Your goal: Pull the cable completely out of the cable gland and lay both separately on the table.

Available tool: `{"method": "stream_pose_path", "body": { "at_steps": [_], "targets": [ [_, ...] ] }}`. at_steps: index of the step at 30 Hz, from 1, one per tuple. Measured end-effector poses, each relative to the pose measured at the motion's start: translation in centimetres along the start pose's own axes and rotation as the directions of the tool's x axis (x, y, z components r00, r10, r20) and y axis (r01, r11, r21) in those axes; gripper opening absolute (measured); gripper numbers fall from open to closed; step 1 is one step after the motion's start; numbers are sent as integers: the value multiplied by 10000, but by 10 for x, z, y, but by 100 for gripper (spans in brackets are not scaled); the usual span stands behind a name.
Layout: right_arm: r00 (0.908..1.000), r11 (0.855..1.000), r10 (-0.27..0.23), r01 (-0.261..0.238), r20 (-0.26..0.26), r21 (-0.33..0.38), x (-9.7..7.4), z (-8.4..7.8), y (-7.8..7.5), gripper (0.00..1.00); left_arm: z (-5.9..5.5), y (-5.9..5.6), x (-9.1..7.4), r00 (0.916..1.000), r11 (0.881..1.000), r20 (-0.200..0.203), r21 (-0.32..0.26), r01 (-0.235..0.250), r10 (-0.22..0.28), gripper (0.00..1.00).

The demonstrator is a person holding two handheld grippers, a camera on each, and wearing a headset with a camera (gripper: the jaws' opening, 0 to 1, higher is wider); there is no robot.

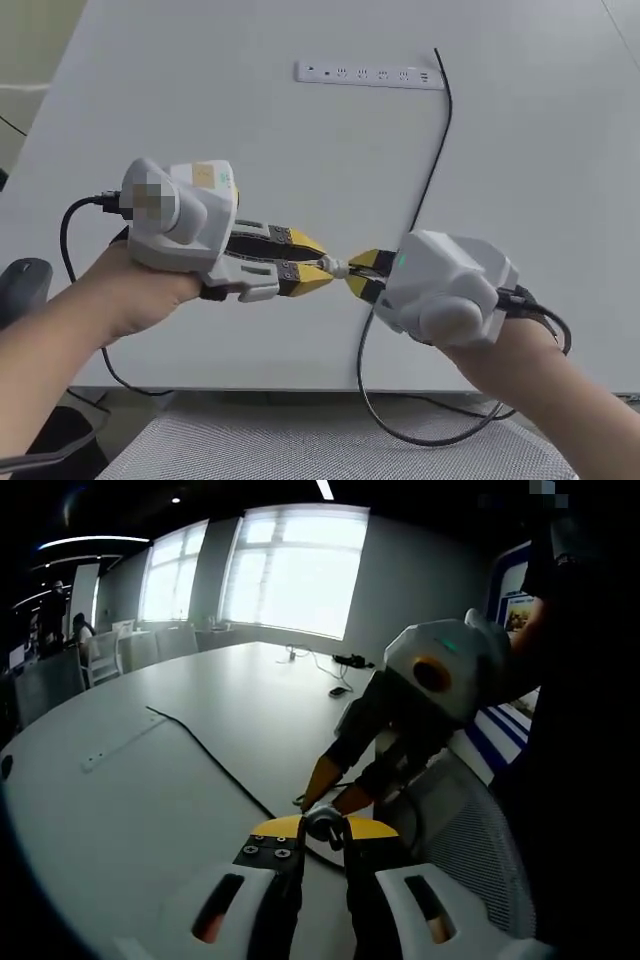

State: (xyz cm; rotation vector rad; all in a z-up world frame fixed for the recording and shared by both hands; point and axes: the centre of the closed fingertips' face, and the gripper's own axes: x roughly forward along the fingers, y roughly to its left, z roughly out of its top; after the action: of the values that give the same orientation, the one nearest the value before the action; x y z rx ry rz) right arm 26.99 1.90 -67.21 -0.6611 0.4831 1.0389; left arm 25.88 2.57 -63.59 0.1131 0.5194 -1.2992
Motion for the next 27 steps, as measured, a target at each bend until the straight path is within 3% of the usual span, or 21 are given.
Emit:
{"method": "stream_pose_path", "body": {
  "at_steps": [10, 16, 27],
  "targets": [
    [9989, 9979, -233, 257, -407, 598, -1, -13, -6, 0, 1, 1, -2, 9999, 10000, 97, -39, -42, 43, 15],
    [9948, 9916, -405, 515, -940, 1186, -2, -33, -12, 0, 2, 0, -3, 9998, 9999, 199, -107, -70, 72, 15],
    [9886, 9801, -503, 763, -1421, 1835, -3, -58, -16, 0, -1, 2, -8, 9996, 9996, 211, -219, -157, 162, 15]
  ]
}}
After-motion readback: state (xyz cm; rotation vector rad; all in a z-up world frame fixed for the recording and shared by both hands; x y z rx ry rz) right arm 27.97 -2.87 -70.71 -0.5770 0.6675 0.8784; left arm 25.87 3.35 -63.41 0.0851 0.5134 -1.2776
